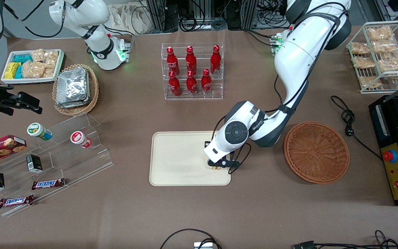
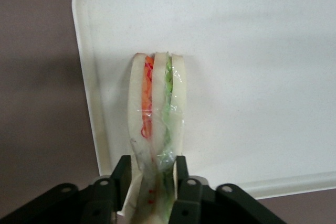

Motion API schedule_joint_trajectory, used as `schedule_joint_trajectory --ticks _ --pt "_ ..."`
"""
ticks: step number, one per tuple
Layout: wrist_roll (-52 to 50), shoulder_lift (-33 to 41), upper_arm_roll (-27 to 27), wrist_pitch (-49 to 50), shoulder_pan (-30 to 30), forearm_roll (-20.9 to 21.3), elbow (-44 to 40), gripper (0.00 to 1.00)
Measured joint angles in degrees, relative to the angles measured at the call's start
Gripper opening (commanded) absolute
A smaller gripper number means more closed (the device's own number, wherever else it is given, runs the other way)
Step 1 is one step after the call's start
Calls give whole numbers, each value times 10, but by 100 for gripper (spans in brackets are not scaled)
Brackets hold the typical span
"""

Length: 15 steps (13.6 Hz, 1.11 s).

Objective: Place sandwich from basket to tray
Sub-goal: 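Lower the sandwich onto the tray, open the left gripper and raise it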

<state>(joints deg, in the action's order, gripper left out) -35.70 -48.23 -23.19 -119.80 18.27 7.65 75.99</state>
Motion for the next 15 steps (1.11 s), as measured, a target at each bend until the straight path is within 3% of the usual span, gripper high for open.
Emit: schedule_joint_trajectory --ticks 2,7,11,15 --pt "0 14 0 12 -4 -1 -4 100" --pt "-3 121 0 153 -26 -7 10 100" --pt "15 270 2 135 -109 -7 188 100" --pt "139 411 7 119 -219 -8 310 100"
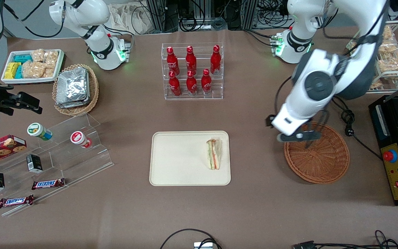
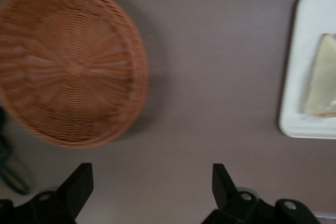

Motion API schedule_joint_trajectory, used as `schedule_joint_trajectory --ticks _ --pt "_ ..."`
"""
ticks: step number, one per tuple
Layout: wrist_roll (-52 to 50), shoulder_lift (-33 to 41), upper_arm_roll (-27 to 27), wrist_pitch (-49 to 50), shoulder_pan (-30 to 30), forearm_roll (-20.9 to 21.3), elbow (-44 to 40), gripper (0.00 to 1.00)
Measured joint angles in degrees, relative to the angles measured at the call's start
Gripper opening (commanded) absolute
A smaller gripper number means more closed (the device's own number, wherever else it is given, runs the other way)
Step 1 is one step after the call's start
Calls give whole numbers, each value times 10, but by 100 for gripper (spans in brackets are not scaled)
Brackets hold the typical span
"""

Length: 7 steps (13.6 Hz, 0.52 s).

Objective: Place sandwich from basket to tray
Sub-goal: 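Lower the sandwich onto the tray, open the left gripper and raise it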

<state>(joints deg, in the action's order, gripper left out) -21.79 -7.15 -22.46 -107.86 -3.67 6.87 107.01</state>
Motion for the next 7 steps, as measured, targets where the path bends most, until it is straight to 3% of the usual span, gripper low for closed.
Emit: schedule_joint_trajectory --ticks 3,7 --pt "38 22 4 11 -54 -3 -16 100" --pt "38 -40 7 55 -81 -3 -118 100"
